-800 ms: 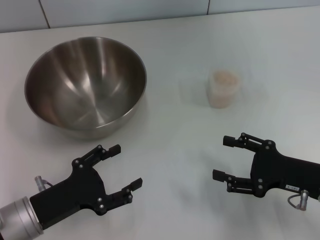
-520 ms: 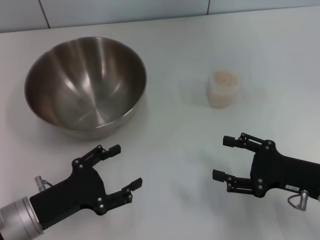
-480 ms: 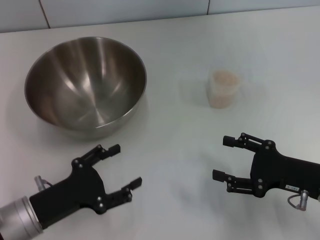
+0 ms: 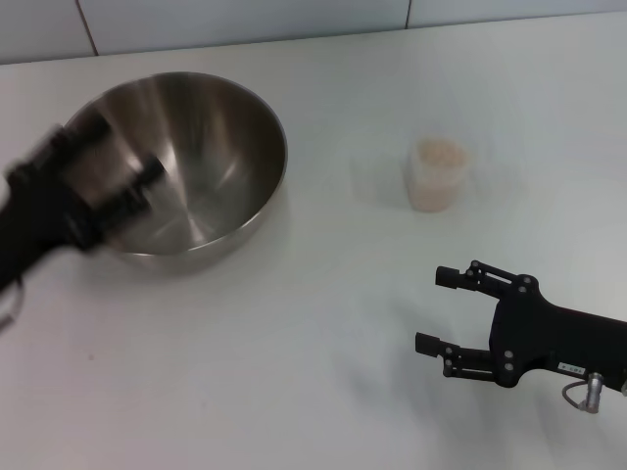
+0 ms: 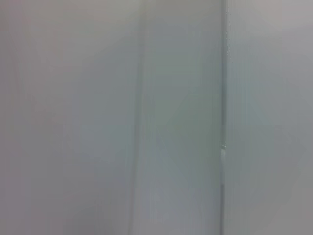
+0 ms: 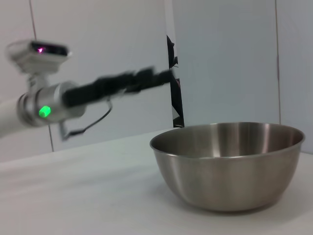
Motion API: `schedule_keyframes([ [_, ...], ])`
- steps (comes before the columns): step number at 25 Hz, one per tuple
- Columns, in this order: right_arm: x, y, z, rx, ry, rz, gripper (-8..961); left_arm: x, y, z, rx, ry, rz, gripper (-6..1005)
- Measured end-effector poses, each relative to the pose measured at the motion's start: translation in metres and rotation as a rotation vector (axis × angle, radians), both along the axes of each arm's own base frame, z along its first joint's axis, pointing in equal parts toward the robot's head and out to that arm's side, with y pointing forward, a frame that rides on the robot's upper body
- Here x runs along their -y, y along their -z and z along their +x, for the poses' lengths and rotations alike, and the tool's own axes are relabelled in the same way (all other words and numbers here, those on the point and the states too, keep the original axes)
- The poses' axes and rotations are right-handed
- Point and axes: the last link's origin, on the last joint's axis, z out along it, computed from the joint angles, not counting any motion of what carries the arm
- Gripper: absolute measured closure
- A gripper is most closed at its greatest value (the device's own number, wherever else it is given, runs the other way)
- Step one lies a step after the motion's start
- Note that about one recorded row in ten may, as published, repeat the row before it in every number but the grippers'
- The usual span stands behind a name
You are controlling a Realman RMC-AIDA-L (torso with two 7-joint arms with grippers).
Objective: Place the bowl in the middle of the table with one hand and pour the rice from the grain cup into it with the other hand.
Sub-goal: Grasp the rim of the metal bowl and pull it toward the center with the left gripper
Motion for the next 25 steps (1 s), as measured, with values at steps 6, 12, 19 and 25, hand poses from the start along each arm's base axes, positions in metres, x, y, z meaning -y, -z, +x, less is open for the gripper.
schedule_keyframes([
  [6, 0.000, 0.000, 0.000, 0.000, 0.000, 0.001, 122, -0.061, -0.044, 0.000, -0.063, -0.214, 0.007, 189],
  [12, 0.000, 0.000, -0.001, -0.005, -0.002, 0.003, 122, -0.088, -0.044, 0.024, -0.276, -0.337, 0.072, 198],
  [19, -0.001, 0.000, -0.001, -0.003, -0.001, 0.003, 122, -0.101, -0.035, 0.043, -0.378, -0.458, 0.043, 208],
  [25, -0.003, 0.000, -0.002, -0.004, -0.003, -0.001, 123, -0.120, -0.038, 0.041, -0.485, -0.594, -0.096, 217],
])
